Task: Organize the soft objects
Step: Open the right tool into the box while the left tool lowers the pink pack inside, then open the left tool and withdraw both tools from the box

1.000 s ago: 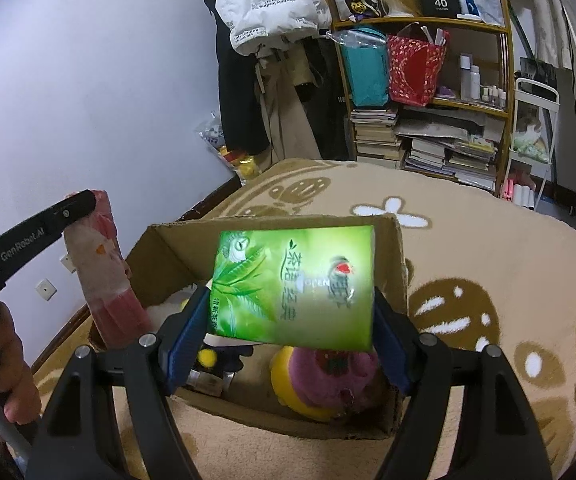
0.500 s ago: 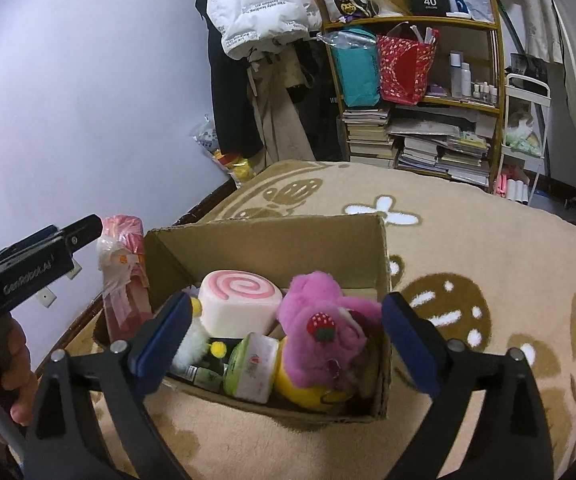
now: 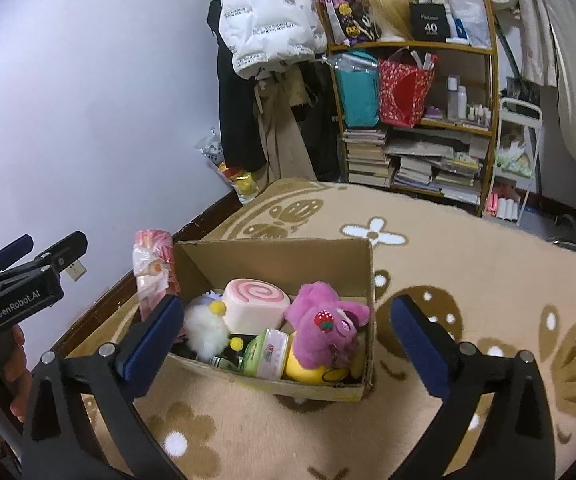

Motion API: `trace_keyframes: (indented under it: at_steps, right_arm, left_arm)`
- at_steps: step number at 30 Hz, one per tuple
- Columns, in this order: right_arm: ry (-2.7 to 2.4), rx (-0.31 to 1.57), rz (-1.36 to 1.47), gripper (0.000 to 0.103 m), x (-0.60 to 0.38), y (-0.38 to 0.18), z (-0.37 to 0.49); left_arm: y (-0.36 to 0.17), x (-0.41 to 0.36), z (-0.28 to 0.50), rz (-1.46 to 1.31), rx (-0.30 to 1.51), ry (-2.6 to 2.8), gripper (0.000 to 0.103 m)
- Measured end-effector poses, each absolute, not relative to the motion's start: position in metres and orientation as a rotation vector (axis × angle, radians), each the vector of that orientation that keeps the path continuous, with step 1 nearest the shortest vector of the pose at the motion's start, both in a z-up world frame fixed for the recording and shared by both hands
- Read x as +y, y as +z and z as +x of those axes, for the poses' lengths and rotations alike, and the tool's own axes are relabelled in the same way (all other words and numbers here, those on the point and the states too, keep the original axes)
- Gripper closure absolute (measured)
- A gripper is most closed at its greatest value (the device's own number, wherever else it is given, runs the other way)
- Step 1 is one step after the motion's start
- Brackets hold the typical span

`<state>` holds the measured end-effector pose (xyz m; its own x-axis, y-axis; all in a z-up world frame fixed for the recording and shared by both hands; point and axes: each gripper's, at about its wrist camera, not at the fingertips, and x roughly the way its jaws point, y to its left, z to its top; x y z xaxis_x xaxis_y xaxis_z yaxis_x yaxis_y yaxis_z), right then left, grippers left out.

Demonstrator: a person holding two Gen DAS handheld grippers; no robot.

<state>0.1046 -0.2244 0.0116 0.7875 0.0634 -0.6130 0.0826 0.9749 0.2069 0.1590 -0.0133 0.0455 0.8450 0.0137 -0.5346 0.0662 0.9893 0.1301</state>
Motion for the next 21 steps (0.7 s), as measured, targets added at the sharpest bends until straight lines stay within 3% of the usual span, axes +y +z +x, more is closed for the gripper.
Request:
trace_keyframes:
  at_steps: [21]
  right_arm:
    - [-0.033,0.579,0.191,0.000,-0.210,0.068,0.013]
  left_arm:
    - [0.063,0.026,0.050,0.111,0.539,-0.026,0.000]
